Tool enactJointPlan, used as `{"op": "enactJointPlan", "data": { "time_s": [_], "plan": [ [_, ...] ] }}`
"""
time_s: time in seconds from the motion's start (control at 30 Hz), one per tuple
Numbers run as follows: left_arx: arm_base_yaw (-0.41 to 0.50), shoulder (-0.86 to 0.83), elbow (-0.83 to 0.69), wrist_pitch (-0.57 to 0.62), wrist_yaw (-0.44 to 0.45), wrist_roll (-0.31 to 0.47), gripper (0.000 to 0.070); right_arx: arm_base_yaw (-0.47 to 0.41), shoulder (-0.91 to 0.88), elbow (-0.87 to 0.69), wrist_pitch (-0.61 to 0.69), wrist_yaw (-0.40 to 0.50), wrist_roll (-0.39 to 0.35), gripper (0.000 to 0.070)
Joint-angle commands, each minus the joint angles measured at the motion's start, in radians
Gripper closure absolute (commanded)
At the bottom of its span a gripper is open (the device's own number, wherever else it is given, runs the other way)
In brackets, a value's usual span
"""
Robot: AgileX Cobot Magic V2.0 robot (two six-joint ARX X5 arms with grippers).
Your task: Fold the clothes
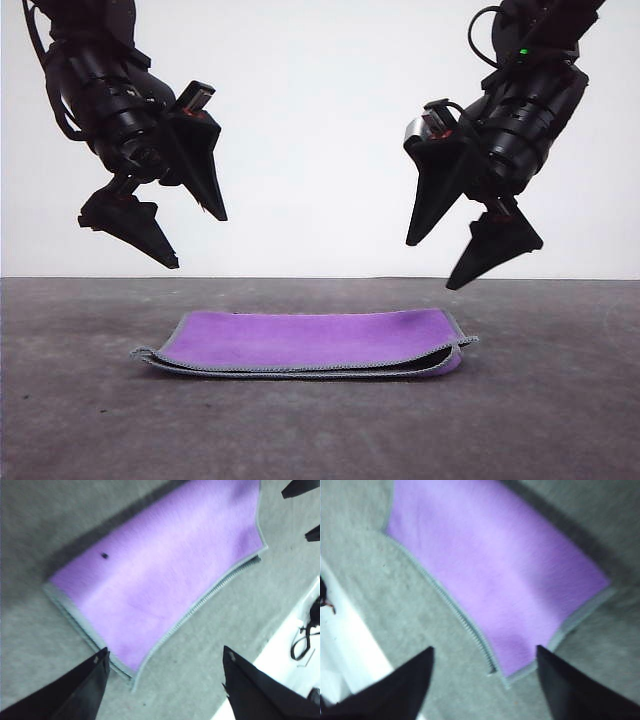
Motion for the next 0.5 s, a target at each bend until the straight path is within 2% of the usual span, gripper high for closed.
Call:
{"op": "enactJointPlan", "data": {
  "time_s": [0.0, 0.1, 0.2, 0.37, 0.47],
  "plan": [
    [0.012, 0.013, 0.019, 0.012, -0.006, 0.008, 0.0261, -0.011, -0.003, 0.022, 0.010, 0.008, -0.003, 0.0094],
    [0.025, 0.006, 0.019, 0.027, -0.037, -0.011, 0.0252, -0.025, -0.031, 0.022, 0.017, 0.054, 0.014, 0.0071],
    [0.026, -0.018, 0.019, 0.042, -0.131, -0.028, 0.0252, -0.032, -0.079, 0.022, 0.016, 0.115, 0.030, 0.0071],
    [0.026, -0.098, 0.019, 0.061, -0.247, -0.051, 0.0252, -0.040, -0.190, 0.022, 0.026, 0.136, 0.047, 0.0071],
    [0.026, -0.164, 0.019, 0.049, -0.318, -0.054, 0.0252, -0.040, -0.264, 0.022, 0.021, 0.199, 0.065, 0.0071]
  ]
}}
